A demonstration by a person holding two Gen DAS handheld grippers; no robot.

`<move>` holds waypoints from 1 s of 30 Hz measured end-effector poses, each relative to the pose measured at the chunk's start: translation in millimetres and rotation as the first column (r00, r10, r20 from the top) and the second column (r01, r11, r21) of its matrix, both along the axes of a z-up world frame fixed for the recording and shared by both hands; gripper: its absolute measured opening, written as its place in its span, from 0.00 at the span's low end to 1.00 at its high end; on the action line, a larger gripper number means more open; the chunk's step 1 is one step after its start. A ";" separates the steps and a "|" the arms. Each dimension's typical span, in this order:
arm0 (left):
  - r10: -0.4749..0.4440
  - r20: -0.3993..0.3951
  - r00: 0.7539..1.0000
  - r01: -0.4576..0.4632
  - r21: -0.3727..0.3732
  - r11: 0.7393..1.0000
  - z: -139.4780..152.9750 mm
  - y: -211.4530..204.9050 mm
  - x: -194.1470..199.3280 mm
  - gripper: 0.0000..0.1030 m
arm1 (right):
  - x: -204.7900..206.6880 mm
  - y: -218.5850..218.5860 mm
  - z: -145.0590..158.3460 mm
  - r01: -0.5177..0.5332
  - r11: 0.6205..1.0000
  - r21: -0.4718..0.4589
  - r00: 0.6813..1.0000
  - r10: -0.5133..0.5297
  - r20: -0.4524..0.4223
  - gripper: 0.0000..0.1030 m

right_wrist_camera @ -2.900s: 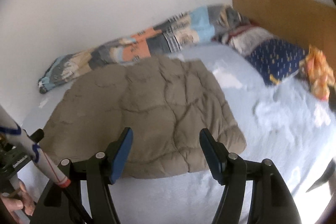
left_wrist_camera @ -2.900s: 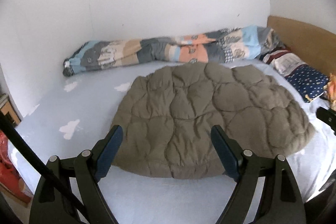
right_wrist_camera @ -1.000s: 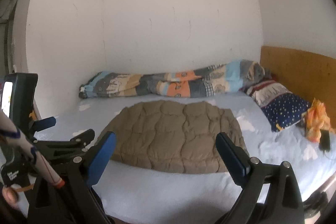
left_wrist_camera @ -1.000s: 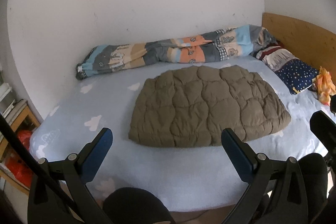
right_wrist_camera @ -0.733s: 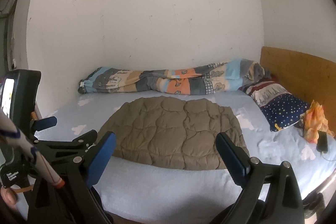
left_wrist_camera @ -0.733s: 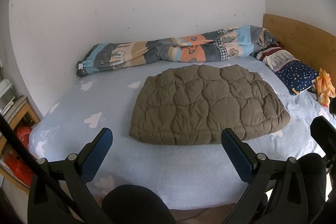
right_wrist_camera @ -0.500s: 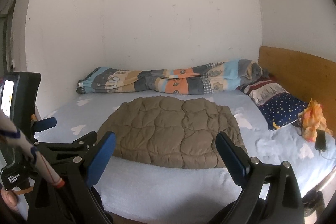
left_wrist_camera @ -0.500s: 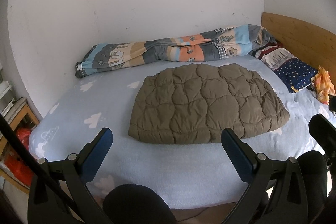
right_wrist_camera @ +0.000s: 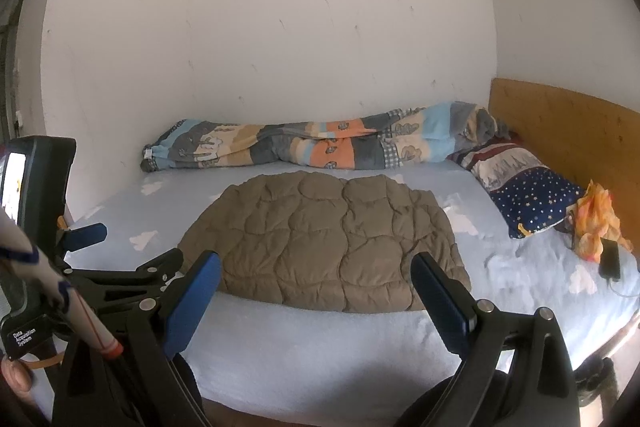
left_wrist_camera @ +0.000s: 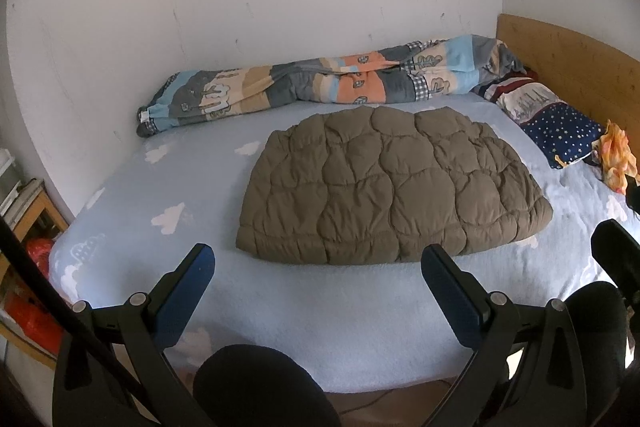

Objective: Fold large clothes

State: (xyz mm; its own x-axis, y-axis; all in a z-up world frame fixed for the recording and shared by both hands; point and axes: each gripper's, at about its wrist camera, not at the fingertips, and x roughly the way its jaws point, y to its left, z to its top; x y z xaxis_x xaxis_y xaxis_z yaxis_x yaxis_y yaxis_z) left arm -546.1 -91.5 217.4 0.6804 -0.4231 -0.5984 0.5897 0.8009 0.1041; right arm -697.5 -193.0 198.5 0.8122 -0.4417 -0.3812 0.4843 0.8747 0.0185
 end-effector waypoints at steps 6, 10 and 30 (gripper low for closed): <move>0.001 -0.004 1.000 0.000 0.005 1.000 -2.3 -0.9 0.7 1.00 | 2.1 -0.2 -4.1 -0.003 1.000 0.011 1.000 0.003 -0.014 0.95; -0.001 0.000 1.000 0.001 0.006 1.000 -2.5 -1.8 -0.2 1.00 | 2.5 0.0 -4.2 -0.001 1.000 0.012 1.000 0.001 -0.013 0.95; -0.019 0.001 1.000 0.019 0.009 1.000 -4.3 -2.0 -6.7 1.00 | 2.8 2.9 -4.9 0.006 1.000 0.012 1.000 -0.006 -0.015 0.95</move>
